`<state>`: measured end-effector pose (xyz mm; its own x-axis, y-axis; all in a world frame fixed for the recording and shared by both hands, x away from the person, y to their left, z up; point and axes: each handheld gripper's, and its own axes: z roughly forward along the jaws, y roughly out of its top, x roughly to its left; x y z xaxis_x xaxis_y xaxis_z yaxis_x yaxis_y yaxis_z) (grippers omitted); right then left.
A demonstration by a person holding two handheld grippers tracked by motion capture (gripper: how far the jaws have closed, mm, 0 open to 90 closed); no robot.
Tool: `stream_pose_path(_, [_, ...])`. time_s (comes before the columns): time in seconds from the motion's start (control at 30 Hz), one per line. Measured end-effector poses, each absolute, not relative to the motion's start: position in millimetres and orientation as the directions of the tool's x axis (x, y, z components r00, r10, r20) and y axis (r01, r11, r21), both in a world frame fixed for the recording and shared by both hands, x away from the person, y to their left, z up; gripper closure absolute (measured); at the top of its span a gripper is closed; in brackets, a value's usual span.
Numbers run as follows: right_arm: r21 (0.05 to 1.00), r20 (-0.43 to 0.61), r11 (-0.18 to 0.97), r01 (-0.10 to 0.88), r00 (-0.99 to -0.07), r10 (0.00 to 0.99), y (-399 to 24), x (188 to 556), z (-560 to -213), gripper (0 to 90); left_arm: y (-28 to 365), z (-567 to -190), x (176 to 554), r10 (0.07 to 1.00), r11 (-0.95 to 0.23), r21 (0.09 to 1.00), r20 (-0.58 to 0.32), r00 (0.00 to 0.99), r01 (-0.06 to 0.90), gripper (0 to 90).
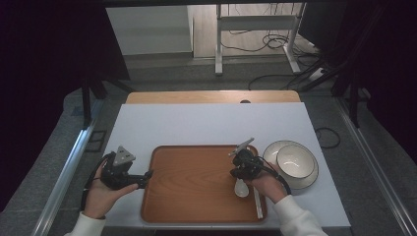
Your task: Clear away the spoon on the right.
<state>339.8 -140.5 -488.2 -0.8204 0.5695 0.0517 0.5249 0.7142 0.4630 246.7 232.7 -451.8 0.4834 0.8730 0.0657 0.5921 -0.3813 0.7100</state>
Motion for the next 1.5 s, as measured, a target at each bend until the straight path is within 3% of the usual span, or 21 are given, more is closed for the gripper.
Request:
stream_pose_path(0.6, [0.644,0.075,0.583,0.495,-0.799,0.596,-182,336,-430,89.6,236,-450,245,0.881,-0.365,0.719,0.061,0.470,0.591,12.3])
stream_pose_path(1.1, [0.714,0.110,0.417,0.562,-0.679,0.726,-265,329,-410,88.1,235,-447,245,0.879,-0.367,0.722,0.063,0.473,0.586,12.3])
stream_pose_path(1.17, [0.714,0.118,0.403,0.572,-0.667,0.736,-276,329,-408,82.4,235,-447,244,0.880,-0.366,0.724,0.064,0.471,0.585,12.3])
stream_pose_path(1.3, [0.712,0.108,0.386,0.587,-0.634,0.766,-294,331,-406,58.4,236,-446,244,0.880,-0.366,0.724,0.066,0.470,0.585,12.3])
stream_pose_path(1.5, [0.711,0.111,0.342,0.614,-0.579,0.808,-310,333,-403,43.5,234,-444,243,0.880,-0.365,0.730,0.068,0.470,0.578,12.3])
